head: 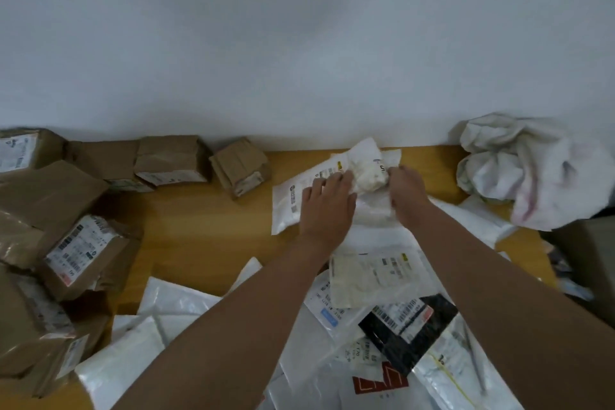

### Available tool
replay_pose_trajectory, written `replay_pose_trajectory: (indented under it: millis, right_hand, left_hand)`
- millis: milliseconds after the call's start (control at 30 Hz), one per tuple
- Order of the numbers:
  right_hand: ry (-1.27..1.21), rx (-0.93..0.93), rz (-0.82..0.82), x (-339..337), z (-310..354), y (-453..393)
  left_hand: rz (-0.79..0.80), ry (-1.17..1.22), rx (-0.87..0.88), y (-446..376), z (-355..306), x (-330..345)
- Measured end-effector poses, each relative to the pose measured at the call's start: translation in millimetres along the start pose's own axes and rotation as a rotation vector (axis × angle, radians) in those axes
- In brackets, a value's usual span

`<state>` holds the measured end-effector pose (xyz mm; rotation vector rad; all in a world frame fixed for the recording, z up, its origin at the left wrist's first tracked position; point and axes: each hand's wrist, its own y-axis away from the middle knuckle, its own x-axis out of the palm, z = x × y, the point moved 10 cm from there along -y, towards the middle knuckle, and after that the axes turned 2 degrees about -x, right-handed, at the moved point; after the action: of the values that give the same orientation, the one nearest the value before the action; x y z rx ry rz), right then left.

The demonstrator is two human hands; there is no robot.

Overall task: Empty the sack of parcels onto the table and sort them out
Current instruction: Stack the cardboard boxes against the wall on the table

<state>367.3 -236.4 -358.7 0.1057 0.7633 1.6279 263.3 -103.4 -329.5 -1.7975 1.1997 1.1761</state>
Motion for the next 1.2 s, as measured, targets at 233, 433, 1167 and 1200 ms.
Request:
replay_pose_trajectory:
  millis: [233,433,1167,1200]
  right_hand:
    - [-0.164,-0.012,-0.336,-124,-36,17]
    - [0.221,-0.391,-0.706,-152,-6,57]
    - [1.242,-0.977,0.327,295,65,88]
    - [1.212,-0.972,0.317,300,66,88]
  left_hand:
    - [0.177,0.128,0.116,-12,-98,40]
    - [0.367,0.275,0.165,-5,-102,64]
    - [0.078,0.673,-1.016,128,265,-22]
    - [0.080,0.673,-1.021,131,268,-21]
